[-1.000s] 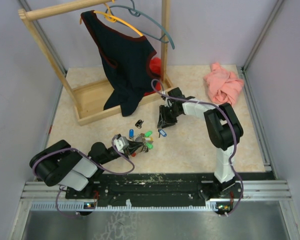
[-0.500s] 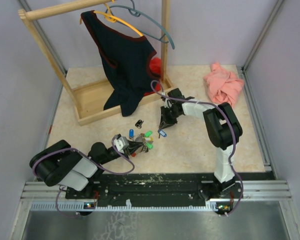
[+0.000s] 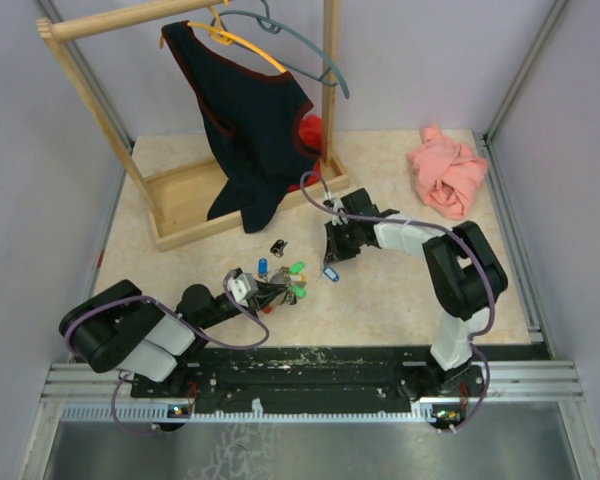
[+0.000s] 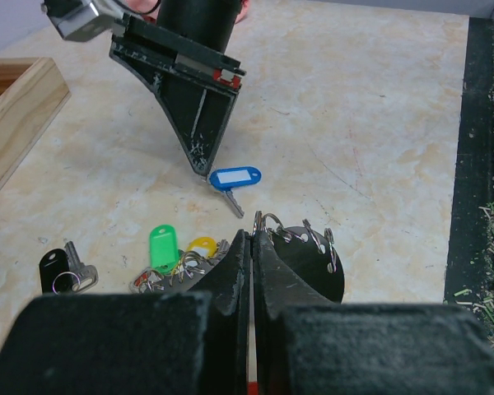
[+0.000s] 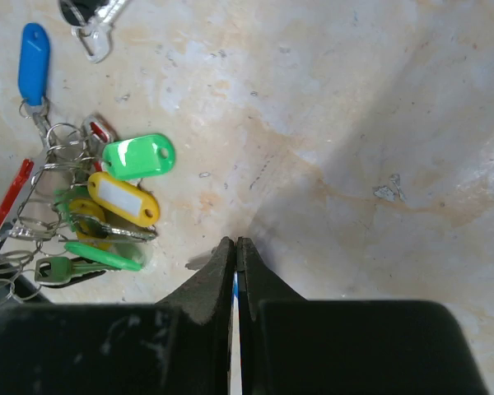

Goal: Put the keys on the keyring

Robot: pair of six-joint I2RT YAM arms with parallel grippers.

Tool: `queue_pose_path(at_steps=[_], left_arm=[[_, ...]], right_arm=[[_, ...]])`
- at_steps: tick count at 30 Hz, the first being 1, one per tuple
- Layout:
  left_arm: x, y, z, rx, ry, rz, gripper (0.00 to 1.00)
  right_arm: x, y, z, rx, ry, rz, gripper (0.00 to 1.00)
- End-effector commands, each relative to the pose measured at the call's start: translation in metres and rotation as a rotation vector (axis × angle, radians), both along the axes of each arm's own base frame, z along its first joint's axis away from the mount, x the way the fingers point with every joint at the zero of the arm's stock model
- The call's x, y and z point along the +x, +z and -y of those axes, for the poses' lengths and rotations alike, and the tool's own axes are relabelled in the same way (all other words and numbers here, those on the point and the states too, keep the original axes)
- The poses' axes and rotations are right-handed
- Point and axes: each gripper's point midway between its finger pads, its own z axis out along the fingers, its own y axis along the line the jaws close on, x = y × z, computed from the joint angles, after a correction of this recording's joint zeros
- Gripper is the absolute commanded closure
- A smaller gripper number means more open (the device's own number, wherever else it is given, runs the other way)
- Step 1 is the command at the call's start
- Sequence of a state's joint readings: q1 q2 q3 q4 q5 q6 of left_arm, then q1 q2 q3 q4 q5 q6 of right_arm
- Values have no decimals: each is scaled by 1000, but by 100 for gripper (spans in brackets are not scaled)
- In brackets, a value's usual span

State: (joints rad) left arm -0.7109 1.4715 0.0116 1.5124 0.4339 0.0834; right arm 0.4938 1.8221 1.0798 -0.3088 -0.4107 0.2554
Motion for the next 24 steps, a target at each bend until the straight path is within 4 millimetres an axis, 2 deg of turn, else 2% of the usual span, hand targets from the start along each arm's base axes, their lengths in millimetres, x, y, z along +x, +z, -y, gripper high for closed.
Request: queue_pose_path(at_steps=[1,4,12,17,24], left_arm=[[-6,21,-4,-62,-6,73,99],[-6,23,-5,-64,-8,88,99],[-12,28,-2,-64,-56,140,99],[-27,32,3,-74,-162,203,99],[-30,38,8,-67,-238,270,99]], right_arm=[[20,59,-15,60,77,333,100],[17,91,-20,117,125,536,100],[-16,130,-23,293,241,818,100],[-40,146,-25,389,358,987,100],[-68,149,-29,435,520,1048,100]])
